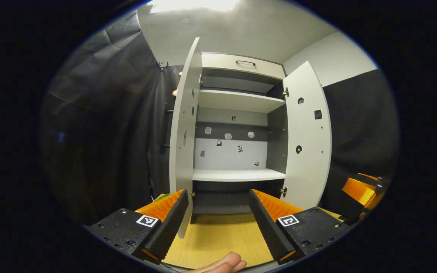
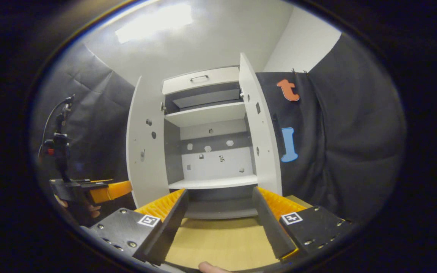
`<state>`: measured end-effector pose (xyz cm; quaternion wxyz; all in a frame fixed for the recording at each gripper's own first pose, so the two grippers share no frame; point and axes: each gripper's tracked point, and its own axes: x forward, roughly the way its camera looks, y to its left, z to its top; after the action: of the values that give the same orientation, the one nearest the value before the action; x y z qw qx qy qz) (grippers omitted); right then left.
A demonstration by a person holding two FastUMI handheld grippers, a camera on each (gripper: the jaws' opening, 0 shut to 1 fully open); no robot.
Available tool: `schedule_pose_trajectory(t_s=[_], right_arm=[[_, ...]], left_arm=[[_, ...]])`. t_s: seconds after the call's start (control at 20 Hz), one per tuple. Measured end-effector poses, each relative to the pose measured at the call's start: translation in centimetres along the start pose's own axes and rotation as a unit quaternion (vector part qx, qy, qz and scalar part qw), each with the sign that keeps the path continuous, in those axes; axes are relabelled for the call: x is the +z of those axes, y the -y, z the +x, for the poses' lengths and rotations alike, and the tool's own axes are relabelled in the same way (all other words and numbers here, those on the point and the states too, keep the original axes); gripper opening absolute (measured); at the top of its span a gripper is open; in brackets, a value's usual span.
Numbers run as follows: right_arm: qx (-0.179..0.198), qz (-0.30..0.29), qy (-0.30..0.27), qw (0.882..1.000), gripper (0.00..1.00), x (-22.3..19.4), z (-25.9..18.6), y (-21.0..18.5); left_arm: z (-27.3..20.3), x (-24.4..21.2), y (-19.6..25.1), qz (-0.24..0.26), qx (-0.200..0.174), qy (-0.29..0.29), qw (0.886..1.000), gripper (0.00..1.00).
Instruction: Open the right door of the double-door shoe cabinet with the right hand, and open the left door with the left hand.
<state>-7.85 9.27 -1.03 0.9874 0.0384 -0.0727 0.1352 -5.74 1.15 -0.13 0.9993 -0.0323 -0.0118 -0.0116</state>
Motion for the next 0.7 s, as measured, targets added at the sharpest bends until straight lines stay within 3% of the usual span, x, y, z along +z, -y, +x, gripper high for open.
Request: schedule_pose_trajectory(t_s=[0.3, 0.7], right_arm=[[-0.022, -0.014, -0.002, 1.000, 1.00, 0.3, -0.6, 0.9], [-0.015, -0.015, 0.002, 1.000, 1.00, 0.4, -0.7, 0.2]], left_arm=[[0.6, -0.1, 1.0, -0.003, -0.012, -0.004, 1.000, 0.98], [-0.1, 0.8, 1.0, 0.009, -0.019, 0.014, 1.000, 0.98]])
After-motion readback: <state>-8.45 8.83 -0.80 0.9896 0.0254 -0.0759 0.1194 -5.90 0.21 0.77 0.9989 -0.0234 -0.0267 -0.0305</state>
